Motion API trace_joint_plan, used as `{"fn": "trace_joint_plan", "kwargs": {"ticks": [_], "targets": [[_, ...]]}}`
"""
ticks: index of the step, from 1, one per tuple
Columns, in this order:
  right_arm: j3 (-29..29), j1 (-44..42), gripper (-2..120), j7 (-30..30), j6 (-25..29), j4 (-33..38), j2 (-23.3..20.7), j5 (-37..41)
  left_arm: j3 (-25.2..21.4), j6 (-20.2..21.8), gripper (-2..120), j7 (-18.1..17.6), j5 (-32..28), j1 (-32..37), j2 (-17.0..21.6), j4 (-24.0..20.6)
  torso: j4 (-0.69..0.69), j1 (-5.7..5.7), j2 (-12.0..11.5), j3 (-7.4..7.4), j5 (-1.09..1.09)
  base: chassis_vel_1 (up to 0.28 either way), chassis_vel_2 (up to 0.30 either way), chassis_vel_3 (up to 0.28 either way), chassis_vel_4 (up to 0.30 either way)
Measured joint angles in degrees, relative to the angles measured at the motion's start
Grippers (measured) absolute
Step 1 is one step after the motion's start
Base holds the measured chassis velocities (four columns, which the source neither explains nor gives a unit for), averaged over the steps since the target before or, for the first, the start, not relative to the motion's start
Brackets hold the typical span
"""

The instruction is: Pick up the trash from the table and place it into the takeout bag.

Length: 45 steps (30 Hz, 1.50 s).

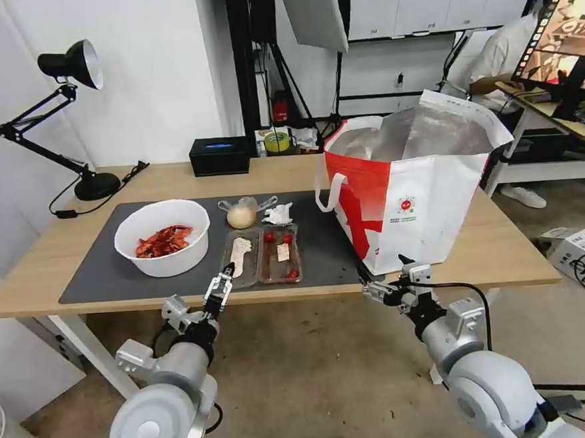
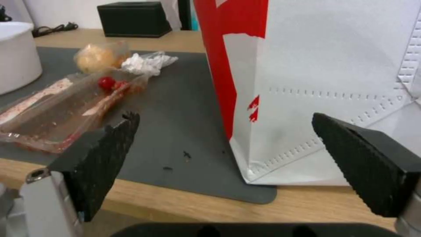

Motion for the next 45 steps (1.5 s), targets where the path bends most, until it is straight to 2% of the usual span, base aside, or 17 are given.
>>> {"fn": "trace_joint_plan", "kwargs": {"ticks": [30,45], "targets": [[0.4,0.0,100,0.0,0.0,-1.1,0.6,-0.5,5.2,0.1,100,-0.3,-2.1,-7.8,0.9,5.9,0.0,0.0,0.0,0.0,0.0,0.0,0.0,0.0,0.0],[0.4,0.5,100,0.1,0.0,-2.0,1.4,-0.7,6.3,0.1,100,-0.6,-2.1,-9.1,0.7,8.8,0.0,0.0,0.0,0.0,0.0,0.0,0.0,0.0,0.0]]}}
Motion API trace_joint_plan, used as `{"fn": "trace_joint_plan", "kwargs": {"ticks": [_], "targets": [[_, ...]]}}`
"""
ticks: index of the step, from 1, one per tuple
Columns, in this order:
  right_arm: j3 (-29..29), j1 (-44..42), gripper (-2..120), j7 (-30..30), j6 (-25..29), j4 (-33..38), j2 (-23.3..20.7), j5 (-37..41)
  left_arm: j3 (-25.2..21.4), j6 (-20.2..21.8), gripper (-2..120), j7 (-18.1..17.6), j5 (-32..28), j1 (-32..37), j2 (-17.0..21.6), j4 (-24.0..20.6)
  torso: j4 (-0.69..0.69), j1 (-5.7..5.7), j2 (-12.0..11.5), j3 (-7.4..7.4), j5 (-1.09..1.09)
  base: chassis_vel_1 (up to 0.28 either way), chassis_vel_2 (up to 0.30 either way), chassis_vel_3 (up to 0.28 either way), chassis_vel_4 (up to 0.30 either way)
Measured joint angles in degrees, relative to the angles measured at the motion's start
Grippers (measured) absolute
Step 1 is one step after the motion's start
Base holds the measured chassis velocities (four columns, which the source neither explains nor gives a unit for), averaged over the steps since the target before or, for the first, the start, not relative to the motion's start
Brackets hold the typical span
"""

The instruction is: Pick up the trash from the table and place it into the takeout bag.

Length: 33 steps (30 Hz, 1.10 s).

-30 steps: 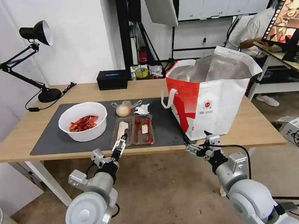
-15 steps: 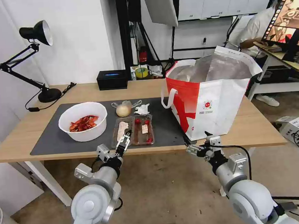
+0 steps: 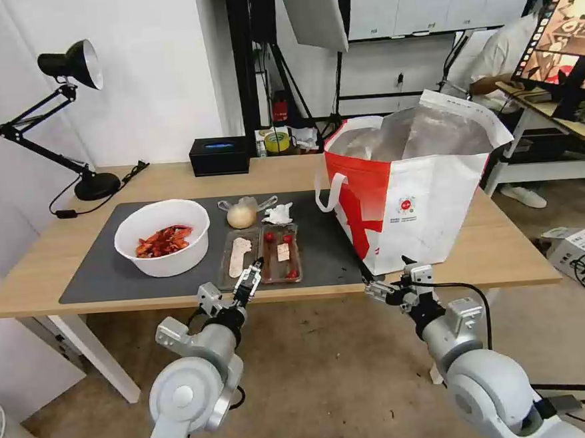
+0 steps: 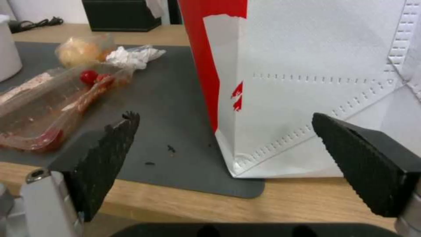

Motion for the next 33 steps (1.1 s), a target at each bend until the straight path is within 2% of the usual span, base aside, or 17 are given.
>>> {"fn": "trace_joint_plan", "kwargs": {"ticks": [33], "targets": [[0.3,-0.8,100,0.1,0.1,0.0,0.2,-0.6,-0.3,-1.2,100,-0.5,-0.9,-2.9,-0.6,2.8,0.0,0.0,0.0,0.0,0.0,0.0,0.0,0.0,0.0]]}}
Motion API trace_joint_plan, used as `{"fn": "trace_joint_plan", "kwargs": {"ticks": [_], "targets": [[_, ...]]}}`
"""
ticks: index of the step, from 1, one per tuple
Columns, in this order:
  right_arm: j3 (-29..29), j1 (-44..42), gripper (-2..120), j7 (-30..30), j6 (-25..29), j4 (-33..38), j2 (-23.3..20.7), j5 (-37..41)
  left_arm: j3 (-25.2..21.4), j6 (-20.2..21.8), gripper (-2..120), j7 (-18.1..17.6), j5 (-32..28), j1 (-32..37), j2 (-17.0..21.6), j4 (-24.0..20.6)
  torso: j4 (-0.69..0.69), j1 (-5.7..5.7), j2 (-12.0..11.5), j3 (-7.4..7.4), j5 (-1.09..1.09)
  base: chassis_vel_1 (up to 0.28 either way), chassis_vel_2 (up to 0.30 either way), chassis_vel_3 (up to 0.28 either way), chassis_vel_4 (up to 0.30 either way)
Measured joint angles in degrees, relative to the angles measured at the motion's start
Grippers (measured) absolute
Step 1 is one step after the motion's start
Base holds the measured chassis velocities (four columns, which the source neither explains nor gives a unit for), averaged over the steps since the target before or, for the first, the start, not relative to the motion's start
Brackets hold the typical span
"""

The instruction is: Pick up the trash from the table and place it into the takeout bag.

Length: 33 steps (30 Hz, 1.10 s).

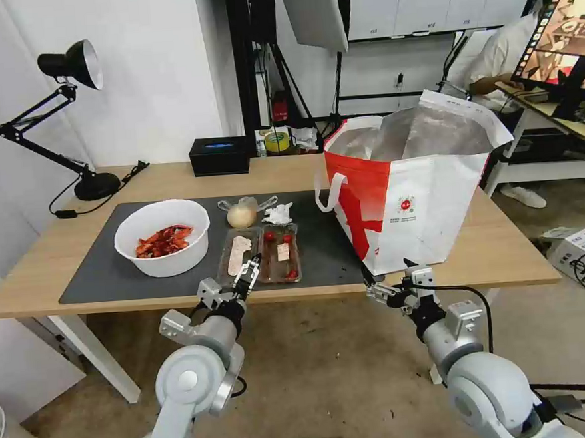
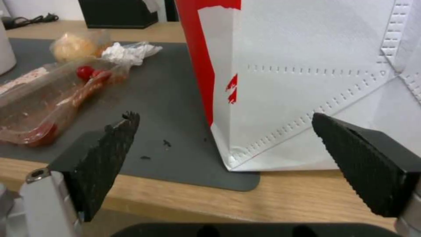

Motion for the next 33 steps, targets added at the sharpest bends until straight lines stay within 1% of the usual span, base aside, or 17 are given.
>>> {"fn": "trace_joint_plan", "kwargs": {"ticks": [9,13,16,17,20,21,24,33], "targets": [[-0.2,0.1,100,0.0,0.0,-0.4,0.0,-0.1,-0.5,-0.4,100,0.6,-0.2,-0.6,-0.3,0.9,0.0,0.0,0.0,0.0,0.0,0.0,0.0,0.0,0.0],[-0.3,0.2,100,0.1,0.0,-0.6,0.0,-0.1,-1.0,-1.4,100,2.0,-0.4,-1.1,-0.2,1.2,0.0,0.0,0.0,0.0,0.0,0.0,0.0,0.0,0.0],[-0.4,0.2,100,0.1,0.0,-0.7,0.0,-0.1,-1.5,-2.8,100,3.9,-0.7,-1.8,0.1,1.1,0.0,0.0,0.0,0.0,0.0,0.0,0.0,0.0,0.0],[-0.4,0.2,100,0.1,0.0,-0.7,0.0,-0.1,-1.5,-2.8,100,3.9,-0.7,-1.8,0.1,1.1,0.0,0.0,0.0,0.0,0.0,0.0,0.0,0.0,0.0],[-0.4,0.2,100,0.1,0.0,-0.7,0.0,-0.1,-1.9,-3.7,100,5.8,-1.1,-1.9,0.5,0.4,0.0,0.0,0.0,0.0,0.0,0.0,0.0,0.0,0.0],[-0.4,0.2,100,0.1,0.0,-0.7,0.0,-0.1,-1.9,-3.7,100,5.8,-1.1,-1.9,0.5,0.4,0.0,0.0,0.0,0.0,0.0,0.0,0.0,0.0,0.0],[-0.4,0.2,100,0.1,0.0,-0.6,0.0,-0.1,-2.0,-4.0,100,7.5,-1.6,-2.0,0.9,-0.7,0.0,0.0,0.0,0.0,0.0,0.0,0.0,0.0,0.0],[0.5,-0.5,100,0.1,0.0,0.1,0.1,-0.1,-0.7,-3.9,100,9.4,-1.9,-2.3,1.2,-1.2,0.0,0.0,0.0,0.0,0.0,0.0,0.0,0.0,0.0]]}}
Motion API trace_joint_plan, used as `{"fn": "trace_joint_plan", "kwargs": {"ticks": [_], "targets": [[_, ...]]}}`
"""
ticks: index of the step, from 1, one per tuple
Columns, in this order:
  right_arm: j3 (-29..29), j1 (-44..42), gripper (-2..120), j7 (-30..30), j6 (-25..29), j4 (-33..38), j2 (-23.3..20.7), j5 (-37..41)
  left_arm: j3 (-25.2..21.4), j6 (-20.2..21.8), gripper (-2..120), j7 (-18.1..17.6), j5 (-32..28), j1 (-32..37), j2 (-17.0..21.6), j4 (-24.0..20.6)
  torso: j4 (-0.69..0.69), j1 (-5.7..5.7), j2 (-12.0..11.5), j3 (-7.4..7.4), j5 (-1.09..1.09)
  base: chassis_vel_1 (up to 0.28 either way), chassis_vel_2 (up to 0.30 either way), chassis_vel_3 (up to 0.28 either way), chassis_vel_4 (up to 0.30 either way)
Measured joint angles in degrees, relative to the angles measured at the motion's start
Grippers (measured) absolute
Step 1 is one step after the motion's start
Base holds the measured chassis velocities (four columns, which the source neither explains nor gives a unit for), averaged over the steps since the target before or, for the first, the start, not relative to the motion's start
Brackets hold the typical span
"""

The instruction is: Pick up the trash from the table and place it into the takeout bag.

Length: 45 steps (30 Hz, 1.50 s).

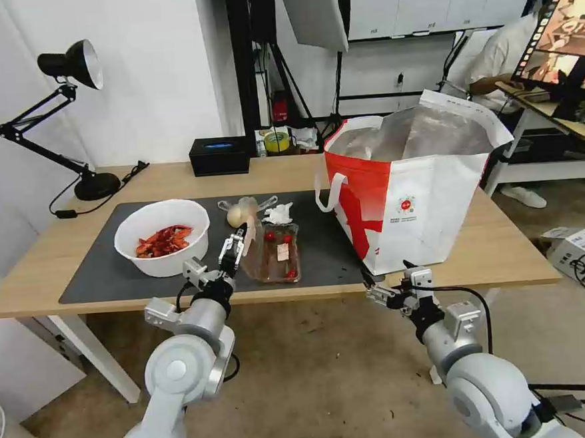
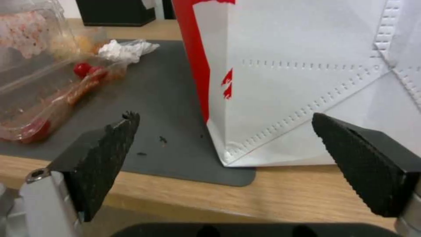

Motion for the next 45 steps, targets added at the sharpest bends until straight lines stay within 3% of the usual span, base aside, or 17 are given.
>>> {"fn": "trace_joint_plan", "kwargs": {"ticks": [12,19,23,25,26,29,30,32,40,42,45], "targets": [[1.4,-2.0,100,0.0,0.1,2.8,0.2,0.2,4.2,0.2,100,0.1,0.8,-2.7,0.6,1.6,0.0,0.0,0.0,0.0,0.0,0.0,0.0,0.0,0.0],[2.5,-3.5,100,-0.1,0.4,4.9,0.6,0.6,6.7,0.4,100,0.5,2.6,-5.3,4.0,3.0,0.0,0.0,0.0,0.0,0.0,0.0,0.0,0.0,0.0],[2.7,-4.2,100,-0.3,0.6,5.5,0.7,0.8,7.2,1.6,100,3.2,8.3,-6.0,7.5,3.9,-0.01,0.0,0.0,0.0,-0.01,0.0,0.0,0.0,0.0],[2.5,-4.1,100,-0.3,1.6,5.6,0.7,1.8,7.2,3.4,100,7.7,14.1,-6.1,10.5,4.7,-0.01,0.0,0.0,0.0,-0.01,0.0,0.0,0.0,0.0],[2.5,-4.1,100,-0.3,1.6,5.6,0.7,1.8,7.2,3.4,100,7.7,14.1,-6.1,10.5,4.7,-0.01,0.0,0.0,0.0,-0.01,0.0,0.0,0.0,0.0],[1.5,-2.3,100,0.1,4.9,5.3,0.6,6.5,8.1,3.9,100,17.2,26.1,-7.0,15.4,7.1,0.01,0.0,0.0,0.0,-0.01,0.0,0.0,0.0,0.0],[1.5,-2.3,100,0.1,4.9,5.3,0.6,6.5,8.1,3.9,100,17.2,26.1,-7.0,15.4,7.1,0.01,0.0,0.0,0.0,-0.01,0.0,0.0,0.0,0.0],[0.9,-1.3,100,-0.1,6.0,5.3,0.3,9.3,9.7,2.9,98,21.7,31.7,-8.0,18.3,8.6,0.0,0.0,0.0,0.0,-0.01,0.0,0.0,0.0,0.0],[-1.6,2.0,100,-1.6,6.9,4.9,-2.0,13.7,12.6,-0.8,85,27.3,44.1,-11.0,21.5,12.8,0.0,0.0,0.0,0.0,-0.01,0.0,0.0,0.0,0.0],[-2.1,2.8,100,-1.6,6.9,4.7,-2.5,13.9,12.9,-1.6,79,28.7,46.3,-11.9,22.2,13.6,0.0,0.0,0.0,0.0,-0.01,0.0,0.0,0.0,0.0],[-4.2,5.6,100,-1.6,6.7,3.9,-4.0,16.7,13.8,-2.6,65,33.7,49.5,-13.8,25.4,15.1,0.0,0.0,0.0,0.01,0.0,0.0,0.0,0.0,0.0]]}}
